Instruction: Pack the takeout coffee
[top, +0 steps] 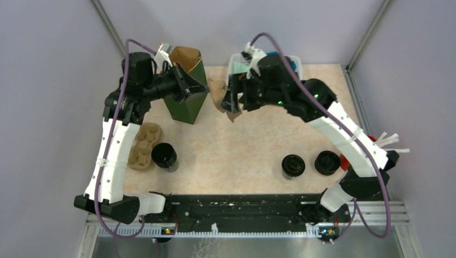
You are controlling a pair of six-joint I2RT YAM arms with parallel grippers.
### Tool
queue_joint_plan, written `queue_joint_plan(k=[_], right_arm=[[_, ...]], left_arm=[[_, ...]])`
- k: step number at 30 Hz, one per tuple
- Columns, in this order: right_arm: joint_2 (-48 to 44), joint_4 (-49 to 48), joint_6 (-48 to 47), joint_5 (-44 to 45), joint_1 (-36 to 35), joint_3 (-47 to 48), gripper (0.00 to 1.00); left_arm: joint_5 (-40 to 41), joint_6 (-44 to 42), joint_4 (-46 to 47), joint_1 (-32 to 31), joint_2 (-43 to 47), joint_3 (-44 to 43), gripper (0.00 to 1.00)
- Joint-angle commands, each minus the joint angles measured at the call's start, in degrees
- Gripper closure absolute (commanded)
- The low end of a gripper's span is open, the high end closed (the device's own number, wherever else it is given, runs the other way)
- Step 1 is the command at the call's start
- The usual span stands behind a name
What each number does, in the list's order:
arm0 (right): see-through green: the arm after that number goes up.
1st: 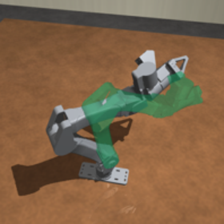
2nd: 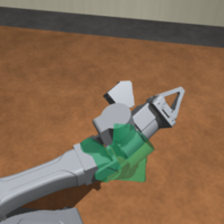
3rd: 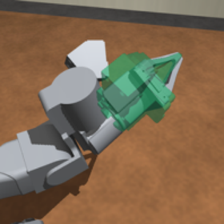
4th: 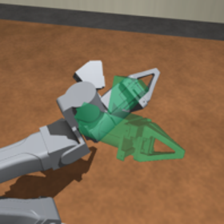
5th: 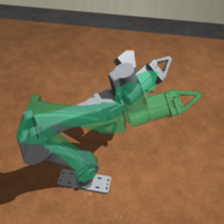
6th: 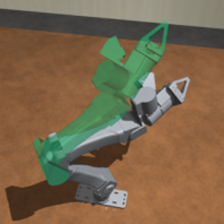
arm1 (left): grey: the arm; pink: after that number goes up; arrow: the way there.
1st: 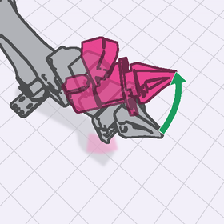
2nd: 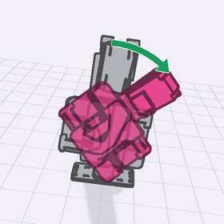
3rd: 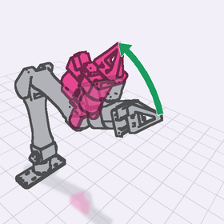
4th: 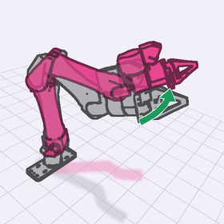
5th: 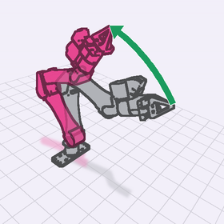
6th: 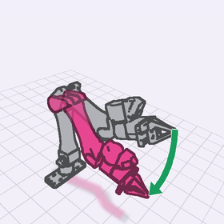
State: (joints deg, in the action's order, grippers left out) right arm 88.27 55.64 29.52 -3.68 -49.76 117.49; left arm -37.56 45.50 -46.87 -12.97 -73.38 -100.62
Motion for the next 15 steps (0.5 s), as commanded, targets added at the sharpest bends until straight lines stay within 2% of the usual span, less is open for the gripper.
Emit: queue_joint_plan(k=[1, 3, 6, 11, 15], right_arm=[[3.6, 5.4, -4.0, 23.9, -9.6, 4.8, 0.27], [4.4, 5.7, -5.7, 28.2, -13.8, 4.6, 0.28], [5.5, 5.7, -6.9, 31.6, -16.4, 4.2, 0.3], [7.9, 4.4, -6.9, 34.7, -18.1, 4.2, 0.45], [9.4, 1.9, -8.7, 37.3, -19.9, 4.6, 0.49]], left_arm=[[10.4, 9.3, -1.9, -2.4, 1.0, 2.9, 1.0], [10.8, 11.0, -1.6, -2.7, 0.5, 3.6, 1.0], [10.7, 12.1, -2.0, -3.5, -0.4, 3.1, 1.0], [10.9, 12.1, -4.5, -3.7, -1.1, 1.0, 1.0], [11.0, 12.0, -5.2, -3.7, -0.8, 1.2, 1.0]])
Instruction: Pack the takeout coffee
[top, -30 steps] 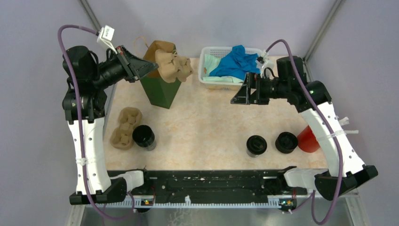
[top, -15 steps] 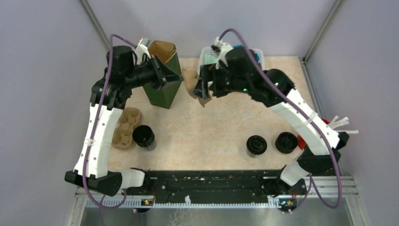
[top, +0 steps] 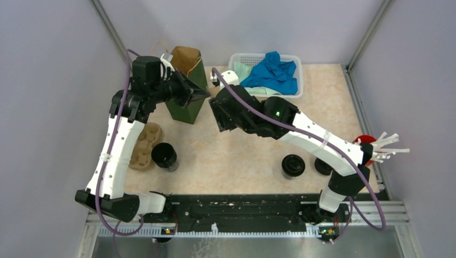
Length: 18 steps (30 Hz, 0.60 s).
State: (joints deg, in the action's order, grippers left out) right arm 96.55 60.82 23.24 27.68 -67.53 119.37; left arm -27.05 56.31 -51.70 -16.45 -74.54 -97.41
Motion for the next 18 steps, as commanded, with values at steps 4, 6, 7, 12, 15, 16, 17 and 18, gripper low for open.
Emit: queue_joint_plan(k=[4, 6, 7, 12, 15, 16, 17, 18], right_arm=[[1.9, -4.8, -3.4, 7.6, -2.8, 3.4, 0.52], [2.2, -6.0, -3.5, 7.7, -2.9, 3.2, 0.57], [2.3, -6.5, -3.5, 8.1, -2.9, 3.0, 0.6], [4.0, -7.9, -4.1, 10.4, -3.3, 3.2, 0.7], [5.1, -8.5, -4.5, 12.9, -3.7, 3.0, 0.74], [5.5, -8.8, -4.7, 13.9, -3.8, 3.0, 0.76], [5.8, -9.1, -5.1, 14.9, -3.9, 2.9, 0.79], [6.0, -9.5, -5.5, 15.6, -4.0, 2.8, 0.83]], left_arm=[[-0.1, 0.9, -0.8, -0.2, 0.5, -1.9, 1.0], [-0.4, 1.1, -0.8, -0.2, 0.5, -1.8, 1.0], [-0.8, 1.1, -0.6, -0.2, 0.5, -1.8, 1.0], [-1.8, 1.3, -0.8, -0.3, 0.1, -2.0, 1.0], [-2.3, 1.3, -0.8, -0.2, 0.0, -2.0, 1.0], [-2.4, 1.2, -0.9, -0.3, -0.1, -2.1, 1.0], [-2.5, 1.1, -0.9, -0.2, -0.1, -2.2, 1.0], [-2.5, 1.0, -0.9, -0.2, -0.1, -2.2, 1.0]])
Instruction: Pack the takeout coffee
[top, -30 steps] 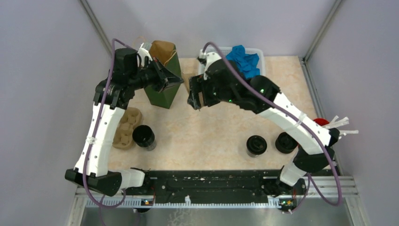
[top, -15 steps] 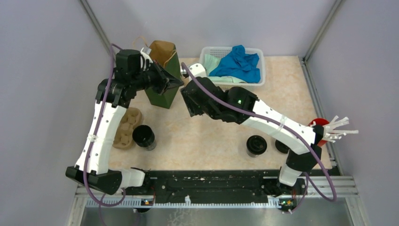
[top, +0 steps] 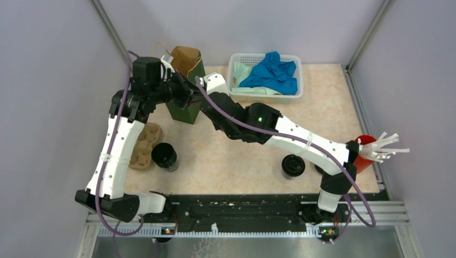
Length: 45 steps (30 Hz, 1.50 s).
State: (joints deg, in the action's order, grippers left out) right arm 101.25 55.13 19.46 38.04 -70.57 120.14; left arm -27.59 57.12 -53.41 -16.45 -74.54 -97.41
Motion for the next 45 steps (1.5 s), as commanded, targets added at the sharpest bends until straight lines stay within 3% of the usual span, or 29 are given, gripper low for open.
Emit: queue_joint_plan(k=[1, 4, 6, 7, 9, 11, 13, 14, 21, 26, 31, 39, 42, 45], right_arm=[[1.5, -4.0, -2.1, 6.2, -1.0, 2.1, 0.87], [0.7, -3.8, -1.7, 9.0, -1.1, 1.1, 1.0], [-1.3, -5.1, -1.6, 9.0, -1.1, -1.3, 1.0], [-3.0, -6.6, -1.6, 7.8, -1.0, -3.4, 1.0], [-6.8, -9.8, -1.1, 4.6, -0.9, -7.4, 1.0], [-11.1, -13.3, -0.1, -1.3, -0.1, -11.6, 1.0], [-15.6, -15.6, 3.1, -7.8, 2.4, -15.4, 1.0], [-17.9, -16.5, 5.2, -11.5, 4.1, -17.5, 1.0], [-36.0, -28.8, 22.7, -40.9, 26.0, -35.0, 1.0], [-41.2, -37.7, 33.8, -55.8, 38.7, -41.2, 1.0], [-41.5, -42.6, 38.8, -61.3, 40.2, -42.8, 1.0], [-42.4, -45.5, 41.1, -63.2, 40.3, -46.0, 1.0], [-42.7, -45.7, 41.5, -63.5, 40.3, -46.4, 1.0], [-42.8, -46.2, 41.9, -63.8, 40.3, -46.9, 1.0]], left_arm=[[-2.1, 0.1, 0.8, -0.2, -0.2, -2.3, 1.0], [-2.4, -0.1, 0.9, -0.3, -0.2, -2.4, 1.0], [-2.5, -0.9, 1.3, -0.2, -0.2, -2.3, 1.0], [-3.0, -1.5, 1.7, -0.2, -0.2, -2.2, 0.89], [-3.5, -2.8, 3.0, -0.2, 0.3, -1.7, 0.47], [-2.7, -4.3, 5.1, -0.1, 1.5, -1.2, 0.2], [-2.1, -5.8, 7.7, -0.1, 3.3, -0.4, 0.02], [-1.7, -6.4, 9.4, 0.0, 4.2, 0.1, 0.02], [-1.2, -1.6, 14.7, 0.0, 13.0, 12.1, 0.01], [-3.9, 6.8, 23.1, 0.0, 19.6, 24.7, 0.03], [-9.7, 10.8, 32.1, 0.0, 19.0, 28.2, 0.2], [-7.4, 10.1, 35.5, 0.0, 19.1, 25.2, 0.4], [-6.6, 10.4, 35.6, 0.1, 19.2, 25.0, 0.53], [-7.6, 10.1, 35.5, 0.0, 18.0, 24.3, 0.75]])
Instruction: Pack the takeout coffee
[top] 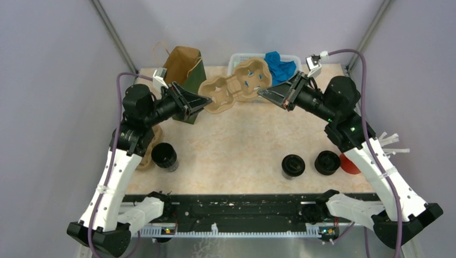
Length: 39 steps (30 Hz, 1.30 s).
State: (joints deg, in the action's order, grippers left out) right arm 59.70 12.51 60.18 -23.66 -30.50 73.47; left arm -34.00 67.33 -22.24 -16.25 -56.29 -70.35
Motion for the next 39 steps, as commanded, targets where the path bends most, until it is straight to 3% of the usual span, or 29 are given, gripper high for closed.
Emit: queue_joint_plan(k=[1, 4, 5, 9, 12, 18, 23, 29, 33, 39], right_arm=[[-1.3, -3.5, 1.3, -2.1, 0.2, -0.5, 1.0], [-1.2, -0.7, 0.4, -1.4, 0.2, 0.0, 1.0], [-0.9, 2.5, -1.5, -0.6, 0.3, 1.4, 0.97], [3.5, 24.2, -14.0, 2.7, 2.4, 12.0, 0.47], [6.2, 27.1, -17.1, -6.4, 7.5, 14.6, 0.37], [8.1, 25.1, -16.7, -19.1, 16.6, 15.0, 0.34], [10.0, 19.9, -13.6, -26.1, 17.2, 14.1, 0.44], [10.4, 12.7, -8.2, -28.7, 17.2, 11.3, 0.54], [10.6, 12.7, -7.7, -28.4, 17.2, 11.1, 0.52], [9.6, 4.8, -2.1, -29.2, 17.2, 8.0, 0.5]], left_arm=[[-1.4, -0.3, 3.6, -0.2, -0.6, -3.2, 0.83], [-1.7, -2.8, 0.7, -0.2, -1.6, -4.9, 0.99], [-1.7, -4.4, -0.7, -0.2, -2.1, -5.9, 1.0], [-0.9, -13.5, -8.8, -0.2, -4.5, -10.1, 1.0], [-1.5, -17.7, -11.9, -0.2, -5.3, -11.4, 1.0], [-1.4, -19.9, -14.1, -0.2, -5.2, -10.9, 1.0], [-2.1, -20.5, -13.9, -0.2, -5.2, -10.3, 1.0], [-2.9, -22.3, -15.1, -0.2, -5.9, -10.8, 1.0], [-2.9, -22.8, -15.2, -0.2, -6.4, -11.4, 1.0], [-2.9, -24.5, -16.7, -0.1, -7.5, -12.6, 1.0]])
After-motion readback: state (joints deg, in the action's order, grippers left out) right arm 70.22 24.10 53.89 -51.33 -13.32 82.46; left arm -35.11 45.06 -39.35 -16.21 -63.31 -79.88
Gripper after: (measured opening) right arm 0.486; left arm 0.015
